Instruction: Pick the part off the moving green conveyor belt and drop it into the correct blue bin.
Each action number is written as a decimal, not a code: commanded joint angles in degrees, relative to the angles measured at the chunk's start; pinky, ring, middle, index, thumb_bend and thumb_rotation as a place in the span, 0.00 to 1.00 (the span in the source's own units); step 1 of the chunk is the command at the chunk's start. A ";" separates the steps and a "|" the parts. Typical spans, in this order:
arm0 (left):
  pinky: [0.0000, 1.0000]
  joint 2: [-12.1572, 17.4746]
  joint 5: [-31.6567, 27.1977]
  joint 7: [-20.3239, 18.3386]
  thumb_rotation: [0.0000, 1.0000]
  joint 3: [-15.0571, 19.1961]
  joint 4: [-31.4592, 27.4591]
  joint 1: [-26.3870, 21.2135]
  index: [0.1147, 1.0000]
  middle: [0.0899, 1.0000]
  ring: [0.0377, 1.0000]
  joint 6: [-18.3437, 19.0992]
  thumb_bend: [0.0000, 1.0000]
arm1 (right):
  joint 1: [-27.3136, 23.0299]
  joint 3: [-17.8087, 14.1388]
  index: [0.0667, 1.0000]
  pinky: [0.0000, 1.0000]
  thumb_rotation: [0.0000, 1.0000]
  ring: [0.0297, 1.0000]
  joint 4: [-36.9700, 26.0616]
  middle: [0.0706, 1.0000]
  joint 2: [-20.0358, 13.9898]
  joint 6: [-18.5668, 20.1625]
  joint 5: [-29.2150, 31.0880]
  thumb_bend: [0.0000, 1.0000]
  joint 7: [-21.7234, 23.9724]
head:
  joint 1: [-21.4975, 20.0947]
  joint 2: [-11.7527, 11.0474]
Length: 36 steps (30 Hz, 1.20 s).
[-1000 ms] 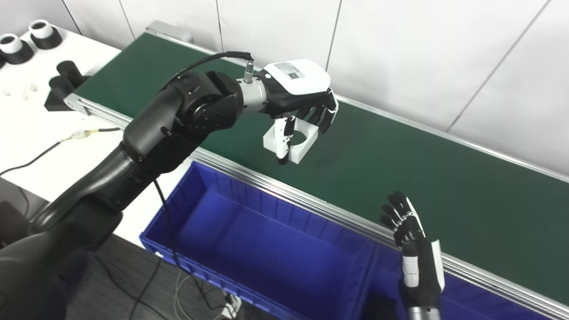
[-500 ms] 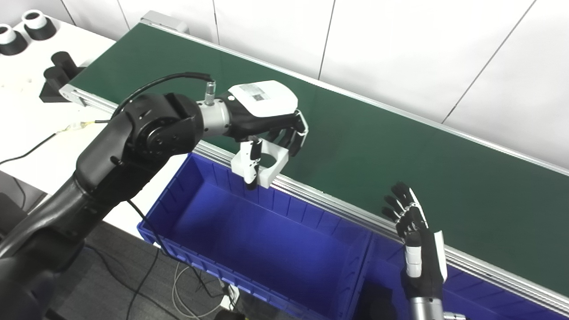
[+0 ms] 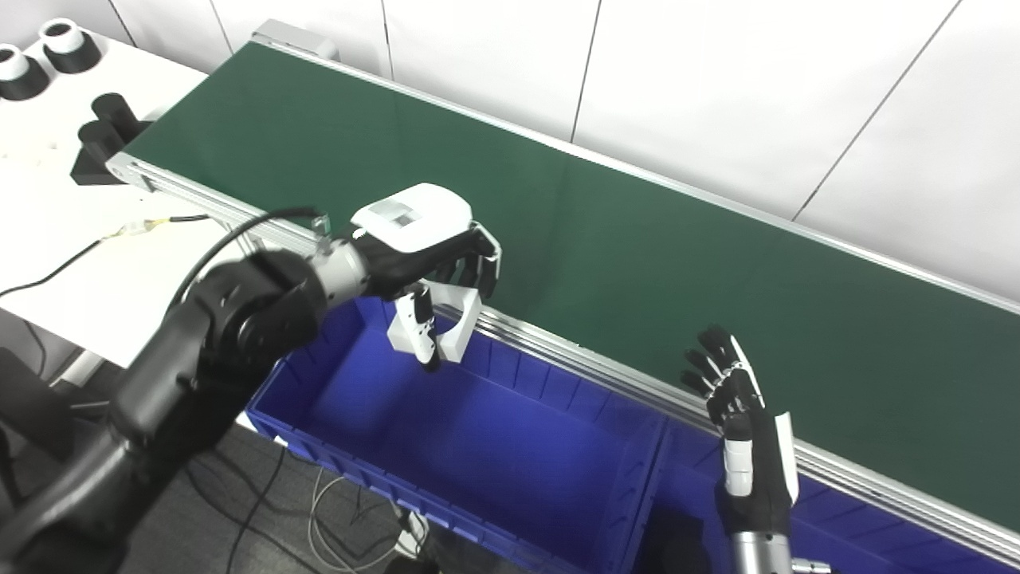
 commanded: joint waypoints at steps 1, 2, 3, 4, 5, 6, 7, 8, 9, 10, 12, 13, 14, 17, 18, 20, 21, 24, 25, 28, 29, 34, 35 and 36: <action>0.19 -0.31 1.70 5.19 0.00 1.17 0.19 1.03 0.42 0.42 0.23 -1.56 0.52 | -0.11 0.13 0.91 0.81 0.99 0.87 -1.98 0.91 0.54 -0.58 0.18 0.87 0.16 | -0.04 -0.09; 0.19 -0.58 2.39 6.67 0.00 1.11 0.81 1.88 0.42 0.42 0.23 -2.09 0.52 | -0.12 0.12 0.91 0.81 0.99 0.87 -1.89 0.91 0.56 -0.68 0.20 0.87 0.15 | -0.05 -0.08; 0.20 -0.79 2.98 8.36 0.00 1.04 1.58 2.67 0.42 0.42 0.24 -2.83 0.52 | -0.16 0.12 0.91 0.81 0.98 0.87 -1.82 0.91 0.57 -0.79 0.24 0.87 0.17 | -0.05 -0.12; 0.21 -0.91 3.36 9.54 0.00 1.00 2.11 3.14 0.42 0.42 0.24 -3.40 0.52 | -0.18 0.12 0.91 0.81 0.98 0.87 -1.78 0.91 0.59 -0.85 0.28 0.87 0.19 | -0.05 -0.12; 0.21 -1.27 3.92 12.10 0.00 0.91 3.44 3.99 0.42 0.42 0.25 -4.64 0.52 | -0.16 0.12 0.91 0.81 0.98 0.87 -1.82 0.91 0.59 -0.84 0.23 0.87 0.19 | -0.06 -0.24; 0.25 -1.60 4.42 14.57 0.00 0.86 4.79 4.70 0.43 0.38 0.26 -5.84 0.52 | -0.16 0.11 0.91 0.81 0.98 0.86 -1.80 0.91 0.62 -0.86 0.18 0.86 0.16 | -0.04 -0.25; 0.27 -1.88 4.91 17.17 0.00 0.77 6.21 5.27 0.44 0.35 0.27 -7.08 0.52 | -0.15 0.11 0.91 0.81 0.98 0.86 -1.84 0.91 0.68 -0.83 0.11 0.86 0.10 | 0.01 -0.25; 0.28 -2.09 5.26 19.39 0.00 0.70 7.56 5.69 0.44 0.34 0.28 -8.19 0.52 | -0.16 0.14 0.91 0.81 0.98 0.86 -1.84 0.91 0.71 -0.82 0.16 0.86 0.12 | 0.05 -0.27; 0.29 -2.30 5.57 21.16 0.00 0.65 8.89 6.01 0.44 0.34 0.28 -9.06 0.52 | -0.15 0.15 0.92 0.81 0.98 0.86 -1.85 0.91 0.73 -0.77 0.34 0.86 0.19 | 0.05 -0.27; 0.29 -2.42 5.82 22.43 0.00 0.54 9.95 6.23 0.45 0.34 0.29 -9.70 0.52 | -0.16 0.15 0.92 0.81 0.98 0.87 -1.79 0.91 0.74 -0.81 0.46 0.86 0.24 | 0.05 -0.27; 0.31 -2.27 6.34 23.48 0.00 0.14 11.41 6.41 0.45 0.34 0.31 -10.43 0.52 | -0.22 0.16 0.91 0.81 0.98 0.87 -1.67 0.91 0.81 -0.92 0.41 0.86 0.21 | -0.12 -0.35; 0.33 -2.06 6.57 23.57 0.00 -0.13 11.87 6.43 0.46 0.36 0.33 -10.59 0.52 | -0.25 0.18 0.91 0.81 0.98 0.87 -1.62 0.91 0.86 -0.98 0.29 0.86 0.16 | -0.12 -0.35; 0.34 -1.74 7.16 23.39 0.00 -0.66 12.69 6.49 0.46 0.36 0.34 -10.65 0.52 | -0.26 0.23 0.91 0.81 0.98 0.87 -1.77 0.91 0.97 -0.83 0.09 0.86 0.08 | -0.31 -0.37; 0.36 -1.23 8.27 22.81 0.00 -1.72 14.21 6.49 0.45 0.37 0.36 -10.63 0.52 | -0.21 0.31 0.91 0.81 0.98 0.86 -2.13 0.90 1.24 -0.47 -0.27 0.86 -0.09 | -0.51 -0.35; 0.36 -1.10 8.59 22.57 0.00 -2.16 14.86 6.45 0.45 0.37 0.36 -10.77 0.52 | -0.20 0.31 0.91 0.81 0.98 0.86 -2.12 0.90 1.35 -0.53 -0.19 0.86 -0.11 | -0.50 -0.42; 0.36 -0.80 9.23 21.95 0.00 -3.10 16.17 6.30 0.45 0.38 0.37 -10.90 0.52 | -0.18 0.25 0.91 0.81 0.97 0.86 -2.09 0.90 1.53 -0.57 -0.19 0.86 -0.17 | -0.56 -0.48; 0.37 -0.65 9.50 21.64 0.00 -3.54 16.74 6.21 0.44 0.40 0.39 -10.89 0.52 | -0.17 0.22 0.91 0.81 0.97 0.87 -2.09 0.90 1.58 -0.55 -0.26 0.86 -0.21 | -0.56 -0.48; 0.38 -0.27 10.25 21.30 0.00 -4.82 18.91 5.77 0.43 0.43 0.40 -11.08 0.52 | -0.17 0.23 0.91 0.81 0.97 0.87 -2.24 0.91 1.78 -0.33 -0.35 0.86 -0.24 | -1.04 -0.35; 0.38 -0.20 10.50 21.28 0.00 -5.13 19.46 5.63 0.43 0.42 0.40 -11.07 0.52 | -0.16 0.24 0.91 0.81 0.97 0.87 -2.30 0.90 1.84 -0.25 -0.36 0.86 -0.24 | -1.04 -0.35; 0.37 -0.39 10.35 21.23 0.00 -5.80 21.29 5.35 0.43 0.41 0.38 -11.05 0.52 | 0.04 0.31 0.91 0.82 0.97 0.87 -2.89 0.90 2.05 0.32 -0.42 0.86 -0.21 | -1.19 -0.38; 0.38 -0.43 10.29 21.17 0.00 -5.95 21.57 5.32 0.43 0.42 0.40 -10.99 0.52 | 0.10 0.30 0.91 0.82 0.97 0.87 -3.01 0.89 2.11 0.39 -0.41 0.86 -0.22 | -1.19 -0.38; 0.37 -0.59 10.84 20.88 0.00 -6.69 22.55 5.16 0.44 0.40 0.39 -9.94 0.52 | 0.40 0.29 0.91 0.82 0.97 0.87 -3.43 0.89 2.12 0.66 -0.37 0.86 -0.12 | -1.18 -0.73; 0.37 -0.56 11.01 20.83 0.00 -6.80 22.55 5.15 0.44 0.41 0.39 -9.78 0.52 | 0.48 0.30 0.91 0.82 0.97 0.87 -3.52 0.90 2.11 0.68 -0.27 0.86 -0.05 | -1.22 -0.77; 0.37 -0.54 11.13 20.76 0.00 -6.88 22.57 5.14 0.44 0.41 0.39 -9.67 0.52 | 0.53 0.29 0.91 0.82 0.96 0.87 -3.56 0.90 2.09 0.69 -0.17 0.86 0.00 | -1.22 -0.77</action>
